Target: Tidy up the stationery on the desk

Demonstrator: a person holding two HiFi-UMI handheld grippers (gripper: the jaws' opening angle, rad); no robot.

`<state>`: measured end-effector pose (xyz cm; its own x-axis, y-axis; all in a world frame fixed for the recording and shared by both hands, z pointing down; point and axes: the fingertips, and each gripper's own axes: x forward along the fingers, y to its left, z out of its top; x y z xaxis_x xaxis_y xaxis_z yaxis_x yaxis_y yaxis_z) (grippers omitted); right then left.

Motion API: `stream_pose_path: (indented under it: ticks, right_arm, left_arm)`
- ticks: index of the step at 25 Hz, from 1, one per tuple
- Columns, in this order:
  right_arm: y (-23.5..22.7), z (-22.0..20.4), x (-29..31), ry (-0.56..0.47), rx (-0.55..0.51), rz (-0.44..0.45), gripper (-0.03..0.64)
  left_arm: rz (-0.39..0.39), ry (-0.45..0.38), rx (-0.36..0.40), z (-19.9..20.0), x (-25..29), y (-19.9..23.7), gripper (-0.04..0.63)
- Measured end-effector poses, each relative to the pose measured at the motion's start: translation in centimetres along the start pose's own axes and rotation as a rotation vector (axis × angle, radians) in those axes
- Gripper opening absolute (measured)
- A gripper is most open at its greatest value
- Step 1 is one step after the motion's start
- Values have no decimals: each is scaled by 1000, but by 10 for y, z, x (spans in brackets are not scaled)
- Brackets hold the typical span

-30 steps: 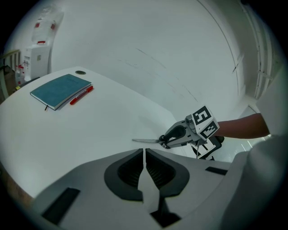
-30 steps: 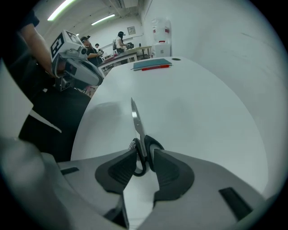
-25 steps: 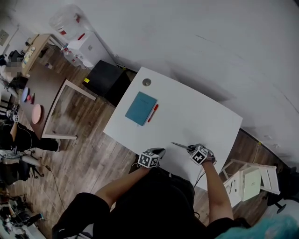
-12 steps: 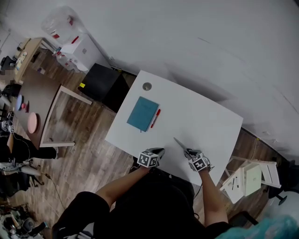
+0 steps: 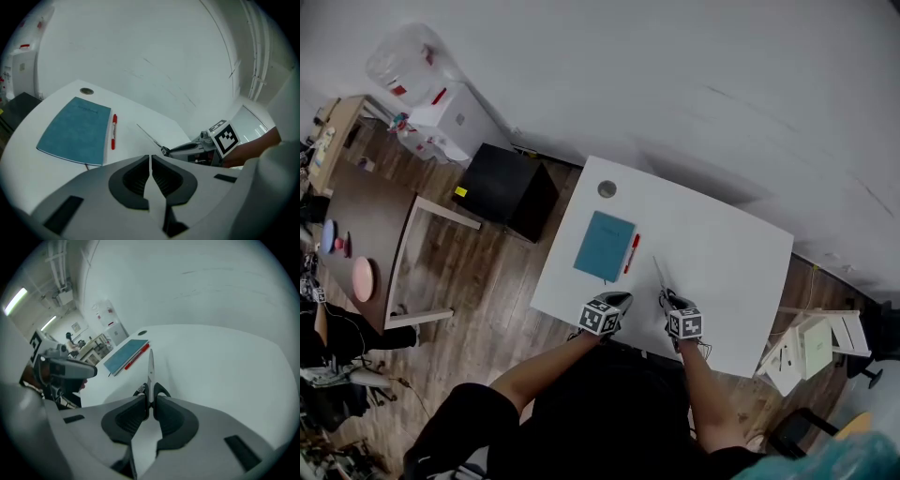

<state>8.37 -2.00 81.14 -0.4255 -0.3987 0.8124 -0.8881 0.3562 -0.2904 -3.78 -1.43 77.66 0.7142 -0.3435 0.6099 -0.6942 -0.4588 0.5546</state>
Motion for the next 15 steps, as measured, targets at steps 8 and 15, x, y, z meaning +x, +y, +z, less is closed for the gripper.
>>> stream_pose_path:
  ticks: [8,15]
  right_arm:
    - [37,35,47,-54,312,-146,89]
    - [56,47,72,-91,451,-225,88]
  left_arm:
    - [25,7,-1,12,-40,62,28]
    - [8,-5,34,24,-60,78,28]
